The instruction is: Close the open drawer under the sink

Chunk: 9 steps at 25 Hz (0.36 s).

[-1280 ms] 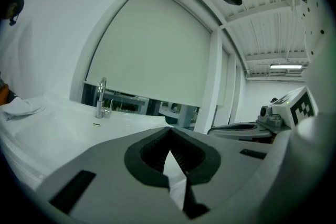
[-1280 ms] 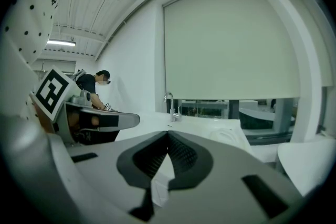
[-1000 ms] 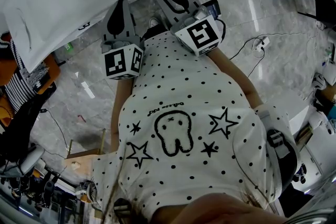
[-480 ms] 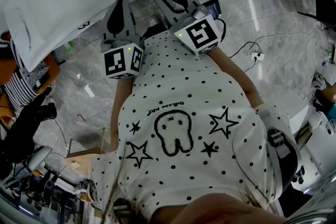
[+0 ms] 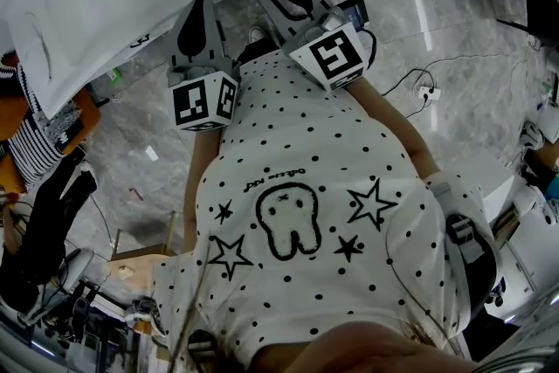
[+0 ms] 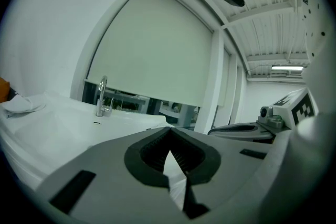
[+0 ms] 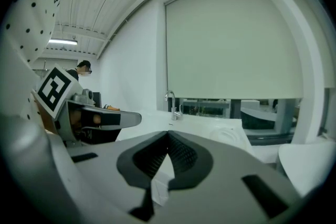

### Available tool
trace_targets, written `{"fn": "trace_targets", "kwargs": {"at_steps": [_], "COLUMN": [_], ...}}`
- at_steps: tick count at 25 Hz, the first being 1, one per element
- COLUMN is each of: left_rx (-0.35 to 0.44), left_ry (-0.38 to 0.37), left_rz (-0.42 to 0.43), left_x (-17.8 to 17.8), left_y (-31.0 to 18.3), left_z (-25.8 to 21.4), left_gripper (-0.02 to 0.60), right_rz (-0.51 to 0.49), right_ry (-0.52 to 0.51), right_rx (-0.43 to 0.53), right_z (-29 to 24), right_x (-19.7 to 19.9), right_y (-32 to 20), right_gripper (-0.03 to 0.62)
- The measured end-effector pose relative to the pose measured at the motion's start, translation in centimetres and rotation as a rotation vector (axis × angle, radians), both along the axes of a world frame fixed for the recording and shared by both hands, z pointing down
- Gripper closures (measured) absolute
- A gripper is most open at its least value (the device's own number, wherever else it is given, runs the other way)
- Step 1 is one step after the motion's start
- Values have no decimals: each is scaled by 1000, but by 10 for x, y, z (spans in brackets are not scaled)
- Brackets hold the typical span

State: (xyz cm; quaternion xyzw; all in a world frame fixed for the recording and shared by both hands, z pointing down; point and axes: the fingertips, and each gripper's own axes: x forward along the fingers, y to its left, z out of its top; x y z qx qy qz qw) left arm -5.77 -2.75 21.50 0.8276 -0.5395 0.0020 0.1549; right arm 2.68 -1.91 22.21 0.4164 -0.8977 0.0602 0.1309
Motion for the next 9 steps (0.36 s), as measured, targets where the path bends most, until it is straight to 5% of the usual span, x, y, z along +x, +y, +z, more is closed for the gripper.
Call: {"fn": "trace_targets", "kwargs": {"at_steps": [9], "left_rx": [0], "left_ry": [-1], "left_rz": [-8], "left_x": [-1], "left_y": [0], "left_z": [-2], "left_gripper": [577], "right_rz": [-3], "right_ry": [-1], "right_rx": [1], "right_z": [-2], "right_x": [0], "right_y": [-1], "right_gripper": [580]}}
